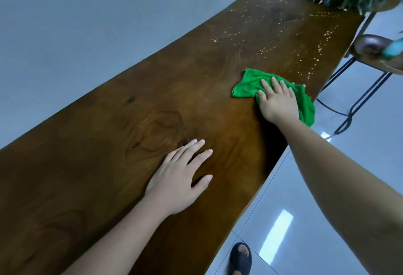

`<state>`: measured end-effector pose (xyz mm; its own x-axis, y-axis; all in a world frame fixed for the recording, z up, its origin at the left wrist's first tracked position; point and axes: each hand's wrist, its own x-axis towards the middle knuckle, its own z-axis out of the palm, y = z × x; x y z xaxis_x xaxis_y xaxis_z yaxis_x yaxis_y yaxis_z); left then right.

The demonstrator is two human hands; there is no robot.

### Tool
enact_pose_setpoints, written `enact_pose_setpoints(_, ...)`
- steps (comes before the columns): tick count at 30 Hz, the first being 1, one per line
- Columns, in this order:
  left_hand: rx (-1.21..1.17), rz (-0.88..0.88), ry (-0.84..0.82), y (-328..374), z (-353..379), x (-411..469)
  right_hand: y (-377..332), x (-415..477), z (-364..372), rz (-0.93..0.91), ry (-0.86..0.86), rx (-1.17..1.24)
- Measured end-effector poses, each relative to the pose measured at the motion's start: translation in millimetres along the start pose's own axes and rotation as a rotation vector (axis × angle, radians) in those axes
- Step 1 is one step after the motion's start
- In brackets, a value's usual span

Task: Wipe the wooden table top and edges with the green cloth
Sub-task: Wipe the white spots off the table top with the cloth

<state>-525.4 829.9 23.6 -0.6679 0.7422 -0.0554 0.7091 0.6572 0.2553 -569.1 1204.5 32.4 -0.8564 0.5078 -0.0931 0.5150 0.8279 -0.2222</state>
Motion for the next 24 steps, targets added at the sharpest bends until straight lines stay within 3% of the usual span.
enact_pose_setpoints(2, -0.014, 0.002, 0.014, -1, 1, 0, -8, -11, 3, 0.134, 0.017, 0.023)
enact_pose_setpoints(4, -0.020, 0.009, 0.011, -2, 0, 0, -21, -37, 7, 0.120, 0.022, 0.025)
enact_pose_setpoints(12, -0.009, 0.033, -0.022, 2, -3, 20, -12, -127, 16, -0.403, -0.068, -0.087)
enact_pose_setpoints(24, -0.010, 0.049, -0.023, 55, 4, 142, 96, 54, -24, -0.299, -0.022, -0.071)
